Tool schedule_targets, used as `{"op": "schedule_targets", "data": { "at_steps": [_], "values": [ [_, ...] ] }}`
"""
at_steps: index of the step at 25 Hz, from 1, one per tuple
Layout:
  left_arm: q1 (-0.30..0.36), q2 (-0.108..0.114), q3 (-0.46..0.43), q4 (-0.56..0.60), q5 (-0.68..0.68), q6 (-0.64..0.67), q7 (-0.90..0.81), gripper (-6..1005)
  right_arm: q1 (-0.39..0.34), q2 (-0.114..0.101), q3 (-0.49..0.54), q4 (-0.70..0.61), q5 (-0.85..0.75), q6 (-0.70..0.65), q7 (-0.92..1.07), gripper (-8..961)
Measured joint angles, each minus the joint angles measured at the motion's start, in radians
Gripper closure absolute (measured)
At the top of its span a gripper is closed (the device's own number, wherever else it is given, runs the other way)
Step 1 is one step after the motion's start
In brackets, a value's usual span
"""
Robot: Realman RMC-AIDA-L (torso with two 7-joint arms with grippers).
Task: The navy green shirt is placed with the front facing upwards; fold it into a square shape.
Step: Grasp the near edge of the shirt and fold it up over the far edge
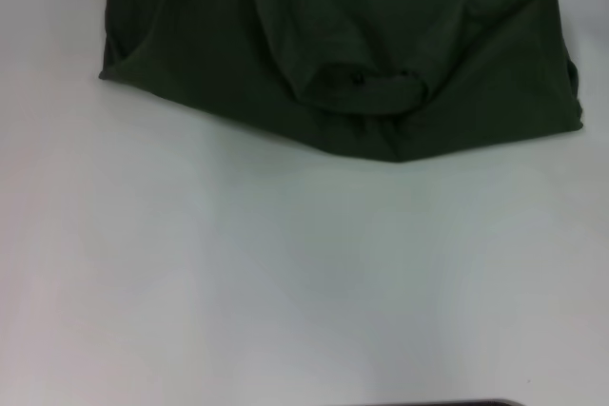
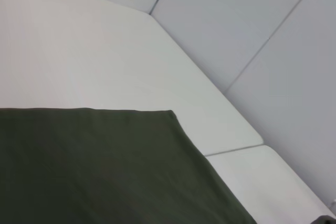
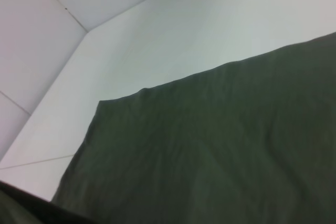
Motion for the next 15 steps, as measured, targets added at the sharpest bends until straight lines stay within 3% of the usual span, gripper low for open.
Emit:
{"op": "schedule_targets", "data": {
  "at_steps": [15],
  "values": [
    [0.007, -0.012, 0.000, -0.032, -0.001, -0.145, 0.005, 963, 0.028, -0.011, -0.042, 0.000, 0.002, 0.105, 0.002, 878]
  ]
}}
